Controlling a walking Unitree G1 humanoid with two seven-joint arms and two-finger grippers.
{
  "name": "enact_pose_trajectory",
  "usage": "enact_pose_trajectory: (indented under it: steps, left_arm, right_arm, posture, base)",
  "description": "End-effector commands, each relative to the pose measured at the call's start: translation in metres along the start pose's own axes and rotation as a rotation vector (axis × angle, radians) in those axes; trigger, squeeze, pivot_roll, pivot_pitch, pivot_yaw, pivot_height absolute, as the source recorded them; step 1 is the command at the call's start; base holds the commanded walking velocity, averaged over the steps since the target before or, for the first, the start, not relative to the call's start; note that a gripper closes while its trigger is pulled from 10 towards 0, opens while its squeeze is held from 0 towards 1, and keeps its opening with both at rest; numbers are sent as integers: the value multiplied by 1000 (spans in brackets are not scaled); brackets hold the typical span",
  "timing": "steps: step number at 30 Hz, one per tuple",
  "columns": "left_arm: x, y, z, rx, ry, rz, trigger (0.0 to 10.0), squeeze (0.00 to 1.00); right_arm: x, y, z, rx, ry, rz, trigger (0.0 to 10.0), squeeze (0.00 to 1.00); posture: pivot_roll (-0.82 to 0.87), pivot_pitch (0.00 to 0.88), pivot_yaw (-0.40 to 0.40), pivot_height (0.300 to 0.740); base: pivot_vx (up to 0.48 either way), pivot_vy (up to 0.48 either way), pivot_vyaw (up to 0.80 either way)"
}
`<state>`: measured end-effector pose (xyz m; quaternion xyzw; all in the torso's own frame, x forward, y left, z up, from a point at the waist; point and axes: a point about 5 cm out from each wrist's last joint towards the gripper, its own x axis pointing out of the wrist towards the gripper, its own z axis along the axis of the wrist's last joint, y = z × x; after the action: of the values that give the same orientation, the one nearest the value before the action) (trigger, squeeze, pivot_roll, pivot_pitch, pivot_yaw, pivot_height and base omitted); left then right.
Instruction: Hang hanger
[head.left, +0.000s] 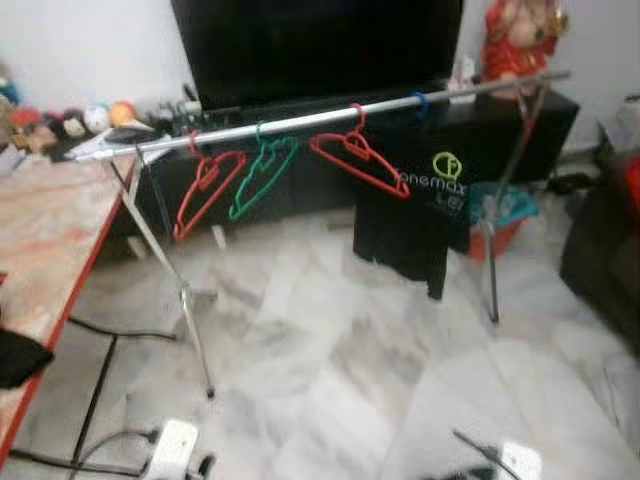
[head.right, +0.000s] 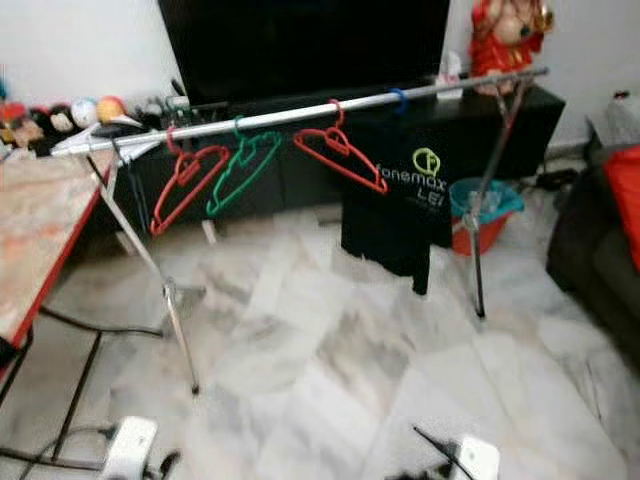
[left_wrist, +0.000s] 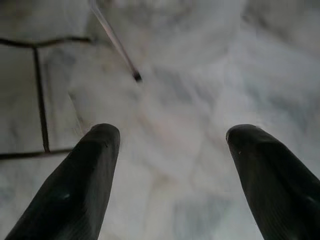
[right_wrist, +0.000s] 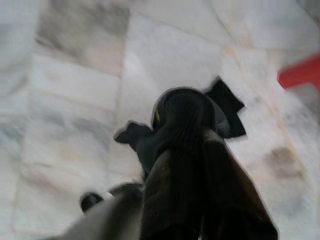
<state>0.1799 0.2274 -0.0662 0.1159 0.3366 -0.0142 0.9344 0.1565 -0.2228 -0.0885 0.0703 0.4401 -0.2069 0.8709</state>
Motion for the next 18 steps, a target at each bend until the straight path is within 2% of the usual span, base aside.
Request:
enact_pose_trajectory:
  steps: [1,2,3,4,8,9,11,13,18]
  left_arm:
    - [15,-6,39,-22,-141,17,10000,0]
    - [25,-8,79,-9,-247,24,10000,0]
    - [30,-10,107,0,-319,30,10000,0]
    - [32,-11,129,-31,-402,18,10000,0]
    - [27,-10,150,-57,-528,10,10000,0]
    - [27,-10,150,-57,-528,10,10000,0]
    - [22,-9,169,-77,-634,6,10000,0]
    - [19,-9,180,-76,-696,-1,10000,0]
    - [11,-9,203,-53,-788,0,10000,0]
  right_arm:
    - [0,-2,0,-3,-11,-3,10000,0]
    - [0,-2,1,-4,-11,-2,10000,0]
    - [0,-2,1,-4,-12,-1,10000,0]
    - [0,-1,1,-3,-12,-1,10000,0]
    - [0,-1,1,-3,-12,-3,10000,0]
    - [0,-1,1,-3,-12,-3,10000,0]
    - [0,0,0,-1,-14,-1,10000,0]
    - [0,1,1,-2,-16,0,10000,0]
    - [0,2,0,-5,-16,2,10000,0]
  posture:
    - [-244,0,90,740]
    - [-244,0,90,740]
    - [-244,0,90,740]
    - [-246,0,90,740]
    - [-247,0,90,740]
    - [-247,0,90,740]
    - [-248,0,93,740]
    - [-248,0,92,740]
    - [-249,0,95,740]
  base:
    - [0,0,0]
    - [0,0,0]
    - [0,0,0]
    - [0,0,0]
    - [0,0,0]
    - [0,0,0]
    - [0,0,0]
    - [0,0,0]
    - [0,0,0]
